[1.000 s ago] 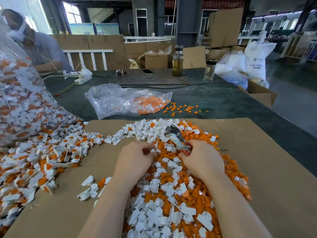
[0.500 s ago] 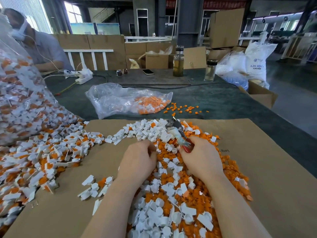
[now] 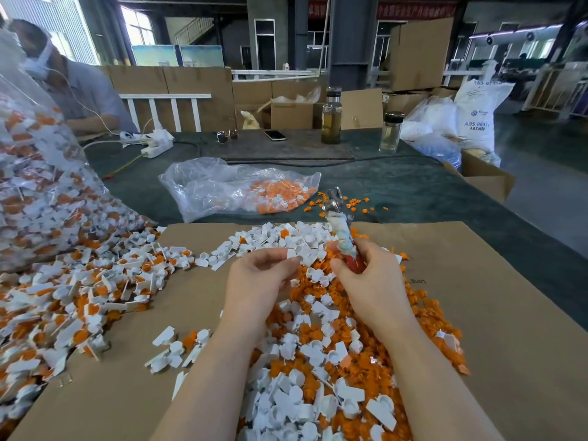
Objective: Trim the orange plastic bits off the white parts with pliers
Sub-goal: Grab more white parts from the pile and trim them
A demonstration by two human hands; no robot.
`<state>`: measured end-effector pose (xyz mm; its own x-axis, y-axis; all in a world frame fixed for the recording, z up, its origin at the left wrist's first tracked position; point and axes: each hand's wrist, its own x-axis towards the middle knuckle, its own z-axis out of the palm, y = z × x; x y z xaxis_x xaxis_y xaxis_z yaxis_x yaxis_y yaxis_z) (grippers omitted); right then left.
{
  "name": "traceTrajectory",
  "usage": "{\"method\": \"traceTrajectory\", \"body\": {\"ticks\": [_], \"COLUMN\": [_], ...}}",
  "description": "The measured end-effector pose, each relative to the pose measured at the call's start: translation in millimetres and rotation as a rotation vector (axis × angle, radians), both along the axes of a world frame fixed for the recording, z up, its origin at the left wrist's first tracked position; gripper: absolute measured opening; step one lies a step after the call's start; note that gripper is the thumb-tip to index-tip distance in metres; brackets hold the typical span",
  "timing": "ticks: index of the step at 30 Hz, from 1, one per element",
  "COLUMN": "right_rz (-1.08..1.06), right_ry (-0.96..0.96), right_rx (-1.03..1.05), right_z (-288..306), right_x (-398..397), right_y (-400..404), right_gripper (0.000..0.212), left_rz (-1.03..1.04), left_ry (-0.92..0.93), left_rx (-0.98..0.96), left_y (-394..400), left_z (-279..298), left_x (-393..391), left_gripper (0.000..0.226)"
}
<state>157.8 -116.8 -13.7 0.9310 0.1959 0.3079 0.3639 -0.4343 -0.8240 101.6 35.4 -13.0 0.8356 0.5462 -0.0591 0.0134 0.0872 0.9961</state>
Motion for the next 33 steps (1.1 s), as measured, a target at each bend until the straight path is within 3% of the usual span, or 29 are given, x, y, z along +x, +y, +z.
{"method": "traceTrajectory", "body": {"ticks": [13, 22, 33], "right_rz": [-0.034, -0.071, -0.1], "right_ry": [-0.151, -0.155, -0.178], "right_rx": [-0.012, -0.085, -0.123], "right_z": [0.0, 0.7, 0.5], "right_x": [-10.0, -9.4, -9.6], "right_y": [11.9, 12.7, 10.5], "right_gripper": [0.028, 0.041, 0.031], "left_rz": [0.099, 0.082, -0.018], "left_ry": [-0.037, -0.059, -0.111], "left_rx": [0.265, 0.505, 0.73], "left_y": [-15.0, -20.9, -19.2], "left_z": [4.6, 4.0, 2.7], "left_x": [-2.3, -3.1, -4.9], "left_gripper": [0.01, 0.013, 0.024]}}
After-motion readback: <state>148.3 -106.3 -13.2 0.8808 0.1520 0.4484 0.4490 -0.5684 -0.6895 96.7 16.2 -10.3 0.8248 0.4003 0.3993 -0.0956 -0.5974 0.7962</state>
